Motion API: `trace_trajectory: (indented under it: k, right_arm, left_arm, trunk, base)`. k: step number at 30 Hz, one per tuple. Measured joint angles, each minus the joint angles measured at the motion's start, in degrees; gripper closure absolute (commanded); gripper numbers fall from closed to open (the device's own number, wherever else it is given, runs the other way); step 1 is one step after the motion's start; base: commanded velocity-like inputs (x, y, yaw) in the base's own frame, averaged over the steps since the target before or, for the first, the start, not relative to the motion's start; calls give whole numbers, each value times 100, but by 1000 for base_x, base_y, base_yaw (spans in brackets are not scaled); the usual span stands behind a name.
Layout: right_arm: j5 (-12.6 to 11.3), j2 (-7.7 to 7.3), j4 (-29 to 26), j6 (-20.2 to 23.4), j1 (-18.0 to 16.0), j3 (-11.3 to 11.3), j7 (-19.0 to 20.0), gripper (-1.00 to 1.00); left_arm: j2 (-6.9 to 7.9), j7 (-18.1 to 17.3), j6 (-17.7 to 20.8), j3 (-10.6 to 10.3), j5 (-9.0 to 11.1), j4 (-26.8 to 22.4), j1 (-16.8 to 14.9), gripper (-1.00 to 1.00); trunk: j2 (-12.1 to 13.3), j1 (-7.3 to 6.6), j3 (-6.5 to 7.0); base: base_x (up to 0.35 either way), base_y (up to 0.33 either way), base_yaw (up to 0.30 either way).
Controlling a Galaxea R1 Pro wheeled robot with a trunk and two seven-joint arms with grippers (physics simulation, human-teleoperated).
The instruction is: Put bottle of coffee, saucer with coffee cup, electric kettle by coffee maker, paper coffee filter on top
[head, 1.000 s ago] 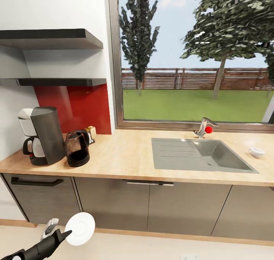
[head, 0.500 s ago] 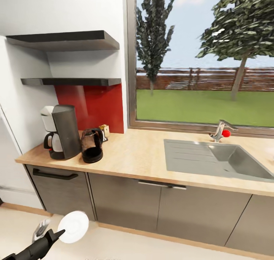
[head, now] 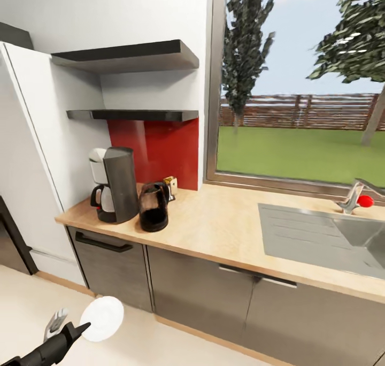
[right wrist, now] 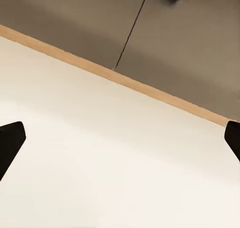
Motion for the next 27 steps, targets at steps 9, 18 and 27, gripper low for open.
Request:
trace_trajectory:
  k: [9, 18, 27]
  right_arm:
    - [16, -10, 313, 0, 0, 21, 20, -100]
    - [16, -7, 315, 0, 0, 17, 17, -100]
    - [16, -2, 315, 0, 0, 25, 20, -100]
  left_arm:
    - [0, -5, 16, 1, 7, -3, -6, 100]
    - [0, -5, 17, 1, 7, -10, -8, 100]
    - [0, -7, 17, 1, 7, -10, -8, 100]
  trunk:
    - [1, 2, 0]
    - [1, 2, 0]
    - [1, 1, 0]
  base:
    - [217, 236, 3]
    - [56, 303, 0]
    - [141, 303, 0]
